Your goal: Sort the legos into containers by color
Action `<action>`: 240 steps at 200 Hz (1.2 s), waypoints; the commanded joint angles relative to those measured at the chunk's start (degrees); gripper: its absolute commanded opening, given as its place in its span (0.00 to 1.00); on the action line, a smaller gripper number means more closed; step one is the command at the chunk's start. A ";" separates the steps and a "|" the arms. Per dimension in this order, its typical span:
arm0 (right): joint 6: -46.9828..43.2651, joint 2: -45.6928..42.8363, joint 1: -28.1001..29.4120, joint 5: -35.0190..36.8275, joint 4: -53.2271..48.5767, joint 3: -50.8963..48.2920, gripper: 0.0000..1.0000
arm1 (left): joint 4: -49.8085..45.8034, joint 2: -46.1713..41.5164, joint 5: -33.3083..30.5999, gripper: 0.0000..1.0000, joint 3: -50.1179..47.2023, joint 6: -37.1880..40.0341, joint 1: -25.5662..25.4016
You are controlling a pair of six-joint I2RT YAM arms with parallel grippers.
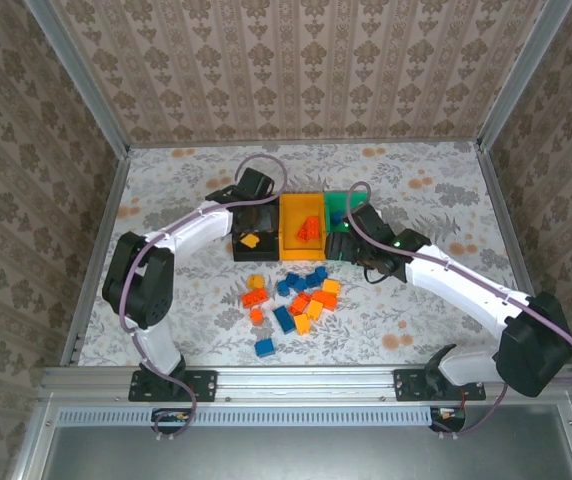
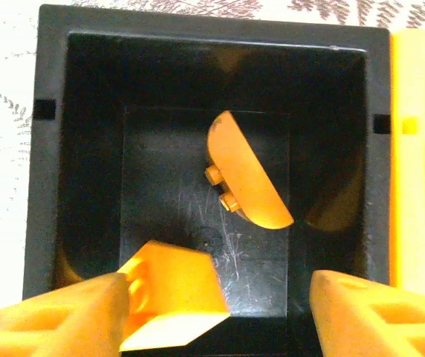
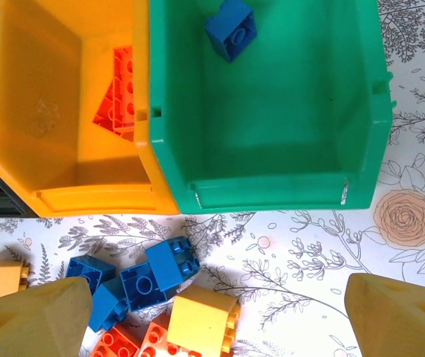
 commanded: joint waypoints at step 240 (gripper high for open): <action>3.98 14.71 5.88 -3.72 4.01 -5.30 0.83 | 0.60 -53.63 -1.84 1.00 -36.97 -10.06 -10.53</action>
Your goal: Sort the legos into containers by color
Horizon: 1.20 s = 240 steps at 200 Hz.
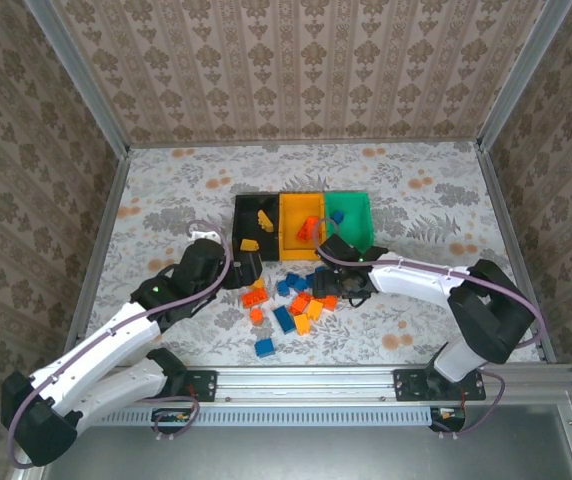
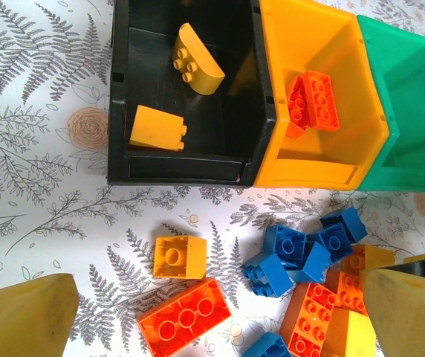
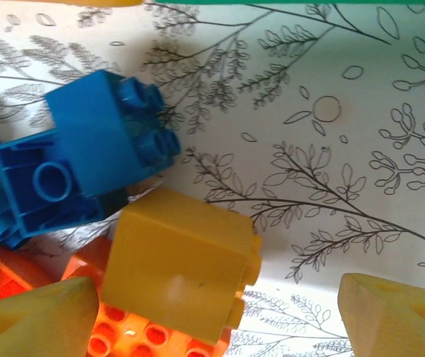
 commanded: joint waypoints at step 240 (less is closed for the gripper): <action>-9.07 -1.68 0.12 -2.88 -6.62 16.73 0.41 | -6.76 -5.88 -4.51 1.00 -6.03 -4.66 0.95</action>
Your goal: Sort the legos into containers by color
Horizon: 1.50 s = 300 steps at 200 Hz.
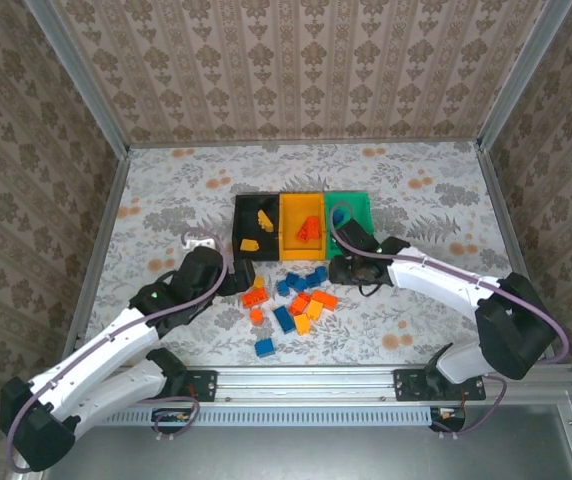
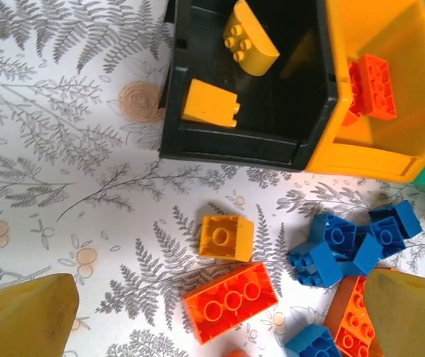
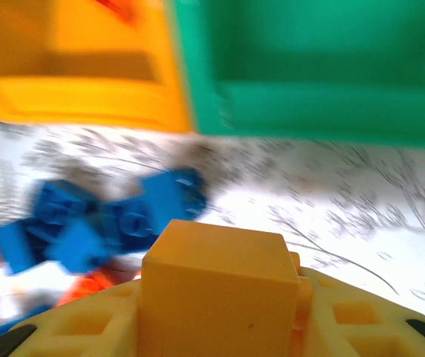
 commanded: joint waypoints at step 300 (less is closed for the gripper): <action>-2.78 11.00 1.24 2.16 2.90 22.46 0.81 | 2.32 19.38 7.91 0.76 -1.46 -1.92 -12.07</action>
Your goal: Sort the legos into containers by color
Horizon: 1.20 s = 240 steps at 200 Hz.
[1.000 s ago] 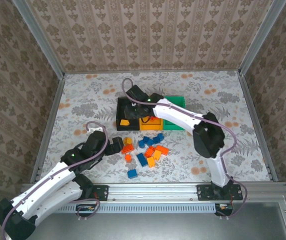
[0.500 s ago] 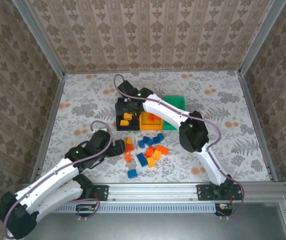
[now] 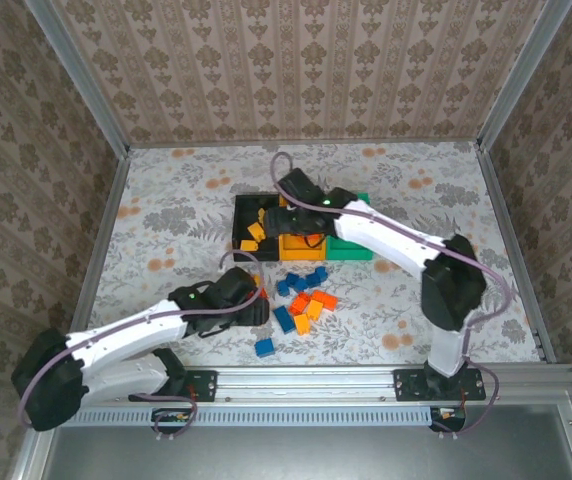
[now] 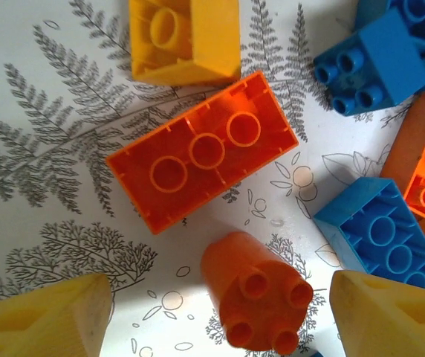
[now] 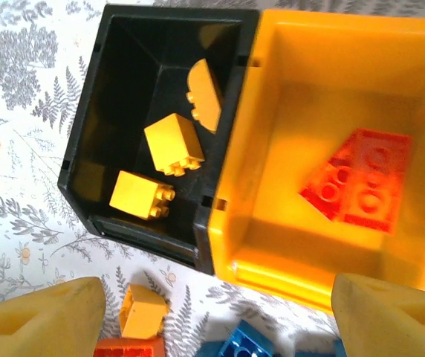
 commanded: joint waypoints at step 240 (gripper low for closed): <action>6.05 -33.63 -8.47 5.26 3.59 -33.47 0.84 | -1.74 19.85 -1.89 0.29 32.09 15.01 3.32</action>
